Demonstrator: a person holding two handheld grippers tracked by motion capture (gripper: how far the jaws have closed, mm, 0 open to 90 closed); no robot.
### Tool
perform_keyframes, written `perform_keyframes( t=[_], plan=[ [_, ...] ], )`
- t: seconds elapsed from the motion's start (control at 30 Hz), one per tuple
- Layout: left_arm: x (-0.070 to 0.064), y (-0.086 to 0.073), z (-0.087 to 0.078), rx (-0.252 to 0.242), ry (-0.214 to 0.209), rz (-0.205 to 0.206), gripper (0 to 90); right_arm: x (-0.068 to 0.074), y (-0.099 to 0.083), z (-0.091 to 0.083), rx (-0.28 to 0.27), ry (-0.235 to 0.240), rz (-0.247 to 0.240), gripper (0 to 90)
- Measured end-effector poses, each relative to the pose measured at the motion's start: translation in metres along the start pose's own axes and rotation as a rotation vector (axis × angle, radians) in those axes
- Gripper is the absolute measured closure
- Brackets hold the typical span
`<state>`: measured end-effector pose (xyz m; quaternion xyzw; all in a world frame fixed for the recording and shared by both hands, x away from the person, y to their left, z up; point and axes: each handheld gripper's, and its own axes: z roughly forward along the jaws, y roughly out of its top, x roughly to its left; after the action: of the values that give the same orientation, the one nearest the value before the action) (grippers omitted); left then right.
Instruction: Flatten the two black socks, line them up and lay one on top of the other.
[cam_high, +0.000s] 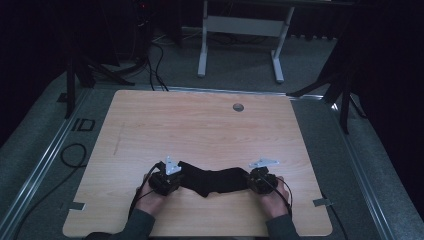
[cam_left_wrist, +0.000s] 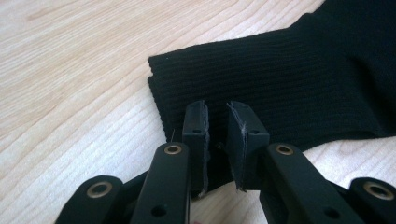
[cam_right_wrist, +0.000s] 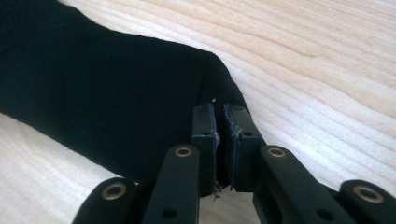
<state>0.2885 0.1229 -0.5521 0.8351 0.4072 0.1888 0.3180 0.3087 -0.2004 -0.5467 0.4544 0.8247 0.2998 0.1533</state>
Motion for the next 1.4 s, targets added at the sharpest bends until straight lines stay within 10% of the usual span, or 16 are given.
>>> perform_keyframes(
  t=[0.4, 0.73, 1.0, 1.4],
  plan=[
    [0.003, 0.004, 0.008, -0.030, 0.023, 0.007, 76.0, -0.010, 0.002, 0.008, -0.048, -0.016, 0.001, 80.3],
    [0.011, 0.005, 0.008, -0.044, 0.081, -0.029, 67.7, -0.002, 0.005, 0.004, -0.037, 0.063, -0.006, 72.3],
    [0.018, 0.006, 0.003, -0.071, 0.075, -0.076, 57.7, -0.003, 0.009, -0.010, -0.132, 0.069, -0.007, 57.1],
    [0.024, 0.007, -0.009, -0.101, 0.039, -0.105, 55.6, -0.009, 0.006, -0.007, -0.122, 0.039, 0.007, 53.9]
  ],
)
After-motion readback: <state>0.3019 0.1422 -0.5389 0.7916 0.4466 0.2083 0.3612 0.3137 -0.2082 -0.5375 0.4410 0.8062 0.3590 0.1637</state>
